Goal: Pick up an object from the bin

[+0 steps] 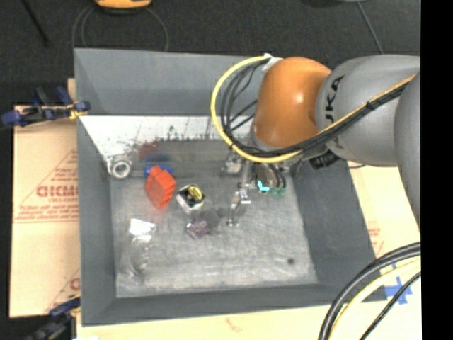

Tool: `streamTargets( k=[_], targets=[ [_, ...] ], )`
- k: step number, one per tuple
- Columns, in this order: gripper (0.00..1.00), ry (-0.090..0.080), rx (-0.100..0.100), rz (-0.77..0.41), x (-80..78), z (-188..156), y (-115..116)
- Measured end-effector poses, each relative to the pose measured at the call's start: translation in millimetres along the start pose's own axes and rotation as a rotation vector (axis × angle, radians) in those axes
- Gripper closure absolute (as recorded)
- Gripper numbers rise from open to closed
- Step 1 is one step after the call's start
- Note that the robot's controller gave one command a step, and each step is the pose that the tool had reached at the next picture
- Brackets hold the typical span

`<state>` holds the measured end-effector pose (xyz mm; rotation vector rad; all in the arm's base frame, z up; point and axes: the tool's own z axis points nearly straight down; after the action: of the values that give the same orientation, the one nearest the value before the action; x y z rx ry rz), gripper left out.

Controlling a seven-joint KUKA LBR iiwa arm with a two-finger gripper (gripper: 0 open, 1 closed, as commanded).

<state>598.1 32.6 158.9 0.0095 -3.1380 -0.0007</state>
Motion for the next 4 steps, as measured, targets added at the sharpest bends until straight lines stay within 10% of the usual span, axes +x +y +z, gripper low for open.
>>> streamTargets(
  k=[1,2,3,4],
  targets=[
    [0.0,-0.014,-0.001,0.025,40.7,87,45],
    [1.0,-0.016,-0.003,0.027,38.9,83,45],
    [1.0,-0.014,-0.002,0.036,41.7,-32,44],
    [1.0,-0.007,0.0,0.036,43.2,-27,44]
  ],
)
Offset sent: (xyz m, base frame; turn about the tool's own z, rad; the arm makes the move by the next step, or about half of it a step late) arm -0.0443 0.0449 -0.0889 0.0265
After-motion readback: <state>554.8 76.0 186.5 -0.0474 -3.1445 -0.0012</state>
